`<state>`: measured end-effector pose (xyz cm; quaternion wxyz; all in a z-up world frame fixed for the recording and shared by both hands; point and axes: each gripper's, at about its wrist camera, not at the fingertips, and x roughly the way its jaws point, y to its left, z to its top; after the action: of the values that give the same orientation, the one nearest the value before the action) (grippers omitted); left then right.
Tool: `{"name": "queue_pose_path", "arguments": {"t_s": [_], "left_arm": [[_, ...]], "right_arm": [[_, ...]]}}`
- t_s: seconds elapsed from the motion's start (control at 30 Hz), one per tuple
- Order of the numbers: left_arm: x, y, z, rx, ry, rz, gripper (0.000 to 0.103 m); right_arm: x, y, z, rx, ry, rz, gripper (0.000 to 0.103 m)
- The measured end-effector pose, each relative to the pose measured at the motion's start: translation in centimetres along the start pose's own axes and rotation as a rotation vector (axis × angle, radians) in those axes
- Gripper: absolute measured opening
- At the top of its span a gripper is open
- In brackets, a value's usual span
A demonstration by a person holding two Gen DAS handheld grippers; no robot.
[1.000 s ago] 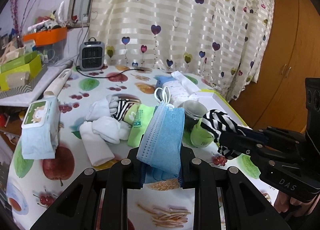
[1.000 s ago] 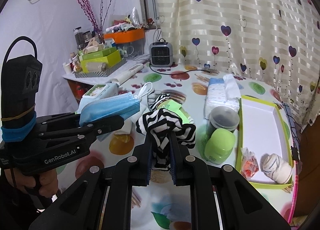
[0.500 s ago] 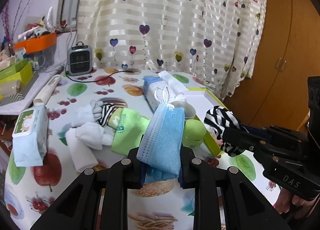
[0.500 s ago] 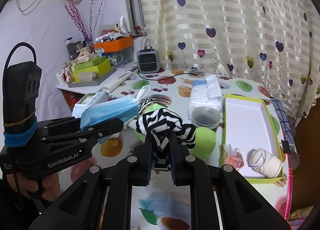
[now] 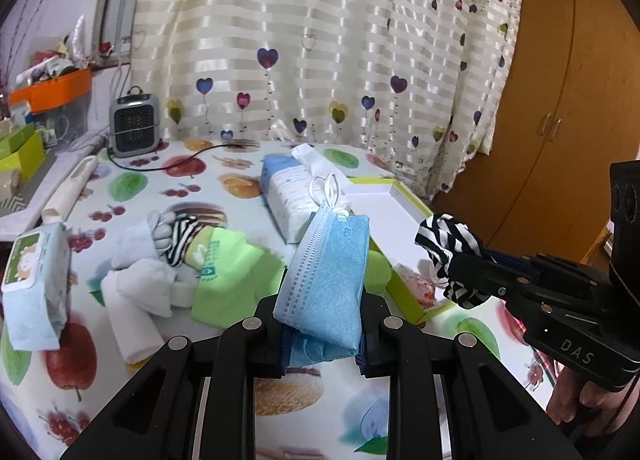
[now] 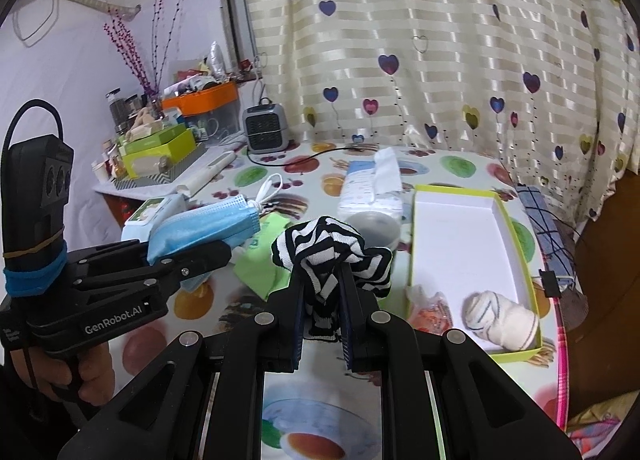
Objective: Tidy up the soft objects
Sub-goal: 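Carry the mask and striped cloth in both grippers toward the white tray, then lower the striped cloth into the tray with the right gripper while the left gripper lowers the mask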
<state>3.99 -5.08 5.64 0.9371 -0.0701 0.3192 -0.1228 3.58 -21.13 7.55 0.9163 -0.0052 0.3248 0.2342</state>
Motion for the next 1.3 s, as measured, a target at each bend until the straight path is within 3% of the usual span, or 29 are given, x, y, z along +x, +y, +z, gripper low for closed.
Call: {"name": "queue_pose_path", "arguments": {"t_s": [0.93, 1.3], "left_arm": [[10.3, -7.0, 4.1, 0.132, 0.085, -0.103, 0.022], [14.1, -9.6, 4.6, 0.167, 0.136, -0.124, 0.022]], "right_arm": [[3.7, -11.5, 0.2, 0.172, 0.051, -0.147, 0.016], [5.5, -14.9, 0.1, 0.218, 0.07, -0.155, 0.016]]}}
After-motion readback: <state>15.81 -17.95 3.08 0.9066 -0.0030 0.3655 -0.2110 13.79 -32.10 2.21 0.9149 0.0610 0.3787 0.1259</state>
